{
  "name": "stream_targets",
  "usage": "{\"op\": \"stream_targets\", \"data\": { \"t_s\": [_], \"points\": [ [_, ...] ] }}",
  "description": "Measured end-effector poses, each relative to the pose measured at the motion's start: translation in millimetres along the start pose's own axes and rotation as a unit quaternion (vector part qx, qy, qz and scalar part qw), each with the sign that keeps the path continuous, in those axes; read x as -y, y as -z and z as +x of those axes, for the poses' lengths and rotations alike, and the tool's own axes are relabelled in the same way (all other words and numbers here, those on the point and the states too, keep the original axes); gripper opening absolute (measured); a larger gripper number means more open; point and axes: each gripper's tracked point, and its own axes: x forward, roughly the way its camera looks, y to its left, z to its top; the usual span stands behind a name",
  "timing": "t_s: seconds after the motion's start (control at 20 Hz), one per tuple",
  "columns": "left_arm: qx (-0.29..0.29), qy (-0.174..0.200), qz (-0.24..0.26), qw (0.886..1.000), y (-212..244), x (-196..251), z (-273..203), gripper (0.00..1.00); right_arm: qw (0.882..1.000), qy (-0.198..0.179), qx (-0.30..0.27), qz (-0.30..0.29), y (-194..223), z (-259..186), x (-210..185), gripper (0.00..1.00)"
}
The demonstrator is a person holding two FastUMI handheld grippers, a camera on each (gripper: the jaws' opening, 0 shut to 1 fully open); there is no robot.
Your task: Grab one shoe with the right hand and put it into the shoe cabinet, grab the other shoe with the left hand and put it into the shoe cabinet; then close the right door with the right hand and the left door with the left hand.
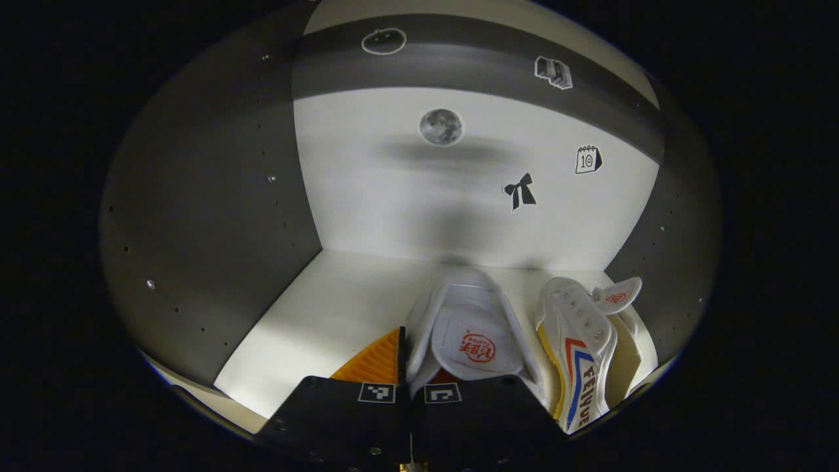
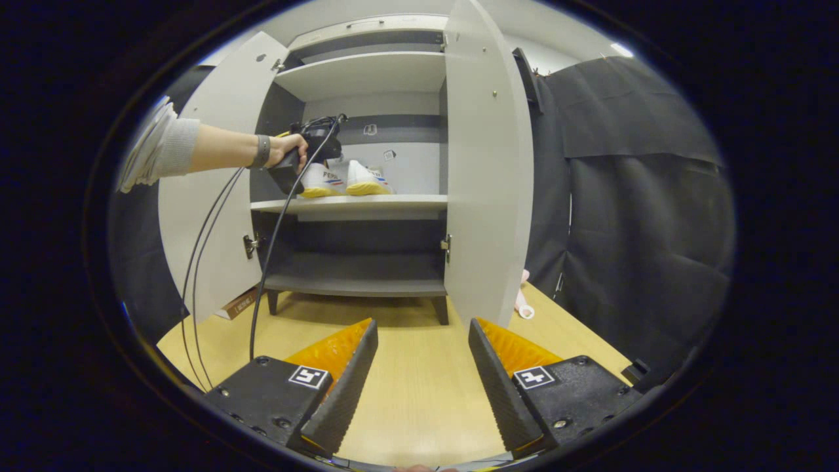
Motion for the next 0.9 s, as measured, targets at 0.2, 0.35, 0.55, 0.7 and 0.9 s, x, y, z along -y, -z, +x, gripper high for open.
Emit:
{"op": "stream_targets", "data": {
  "t_s": [0.2,0.35,0.55,0.7,0.9],
  "points": [
    [0.001,0.034,-0.007,0.999,-3.6,14.1,-3.2,0.28,1.0,-0.011,0.0,-0.002,0.3,5.9,-3.7,0.87],
    [-0.01,0.037,-0.008,0.999,0.1,9.2,-13.1,0.35,1.0,-0.02,0.005,-0.011,-1.8,9.6,-8.7,0.88],
    [0.011,0.07,-0.004,0.997,-9.5,9.7,-47.4,0.67,0.999,-0.037,0.005,-0.016,-0.2,11.1,-19.1,0.88],
    [0.044,0.102,0.006,0.994,-13.4,13.5,-88.0,0.51,0.999,-0.048,0.003,-0.017,1.8,9.6,-26.7,0.89],
    [0.116,0.134,0.041,0.983,-0.3,12.4,-159.1,0.51,0.998,-0.058,0.005,-0.02,-0.1,4.6,-32.3,0.88]
  ]
}}
